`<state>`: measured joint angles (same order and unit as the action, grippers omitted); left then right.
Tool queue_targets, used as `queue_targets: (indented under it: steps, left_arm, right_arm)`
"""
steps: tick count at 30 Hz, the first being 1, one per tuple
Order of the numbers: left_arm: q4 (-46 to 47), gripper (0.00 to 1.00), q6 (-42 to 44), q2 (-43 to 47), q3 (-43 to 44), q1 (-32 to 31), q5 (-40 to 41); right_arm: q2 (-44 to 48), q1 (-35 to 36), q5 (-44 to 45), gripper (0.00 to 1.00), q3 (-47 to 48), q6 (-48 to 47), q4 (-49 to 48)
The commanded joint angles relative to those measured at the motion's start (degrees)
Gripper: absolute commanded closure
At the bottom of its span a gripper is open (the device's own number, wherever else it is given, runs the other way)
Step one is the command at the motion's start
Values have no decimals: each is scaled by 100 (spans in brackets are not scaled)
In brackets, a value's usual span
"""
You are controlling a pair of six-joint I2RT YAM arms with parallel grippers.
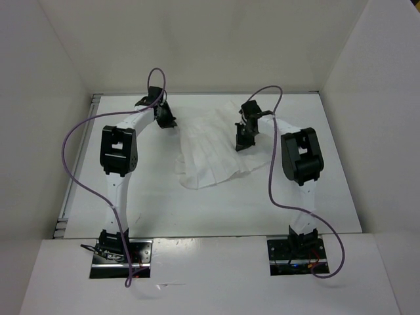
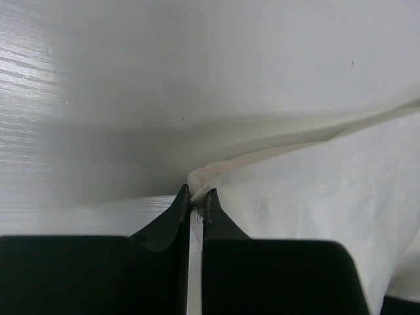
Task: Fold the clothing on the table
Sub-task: Fold the skirt
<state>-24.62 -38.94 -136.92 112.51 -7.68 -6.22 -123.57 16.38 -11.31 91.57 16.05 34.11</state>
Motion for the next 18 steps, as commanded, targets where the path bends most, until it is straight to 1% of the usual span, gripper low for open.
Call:
queue_targets:
  steps: [1,2,3,4,5,6,7,8,9,10,11,13,16,18]
  left_arm:
    - [-51,100,132,174,-9,30,-19]
    - [-51,100,132,236,-10,30,-20]
    - [-51,100,193,236,-105,30,-20]
    - [1,100,194,306,-228,30,-20]
    - [1,100,194,385,-299,30,-20]
    - [62,100,194,386,-369,30,-20]
    - [63,100,194,447,-483,30,-20]
    - [63,100,194,447,-484,30,-20]
    - [63,100,194,447,-545,30,-81]
    - [63,100,194,499,-546,30,-81]
    - [63,100,194,500,-615,30,-81]
    - [63,100,194,570,-694,30,-134]
    - [115,100,246,701,-853,30,-134]
    - [116,100,307,764,-932,30,-82]
  right_arm:
    - [629,716,-397,100,-1112,406,412]
    - [824,865,-616,100,-1611,407,482]
    - [1026,1171,-688,100,-1816,468,535]
    - [1228,1305,-688,100,-1983,521,588]
    - [1621,1384,-558,100,-2150,591,667]
    - [1791,1385,-487,98,-2152,661,667]
    - [2001,1385,-373,93,-1935,662,807]
    - [2055,1290,-41,83,-1758,662,808]
    - [2056,1106,75,74,-1583,662,860]
    - [2056,991,137,69,-1215,593,861]
    - [2056,737,190,60,-1029,479,861]
    - [1899,490,191,60,-486,355,799]
    - [1503,69,340,57,26,205,703]
    - [1188,-134,201,57,159,152,414]
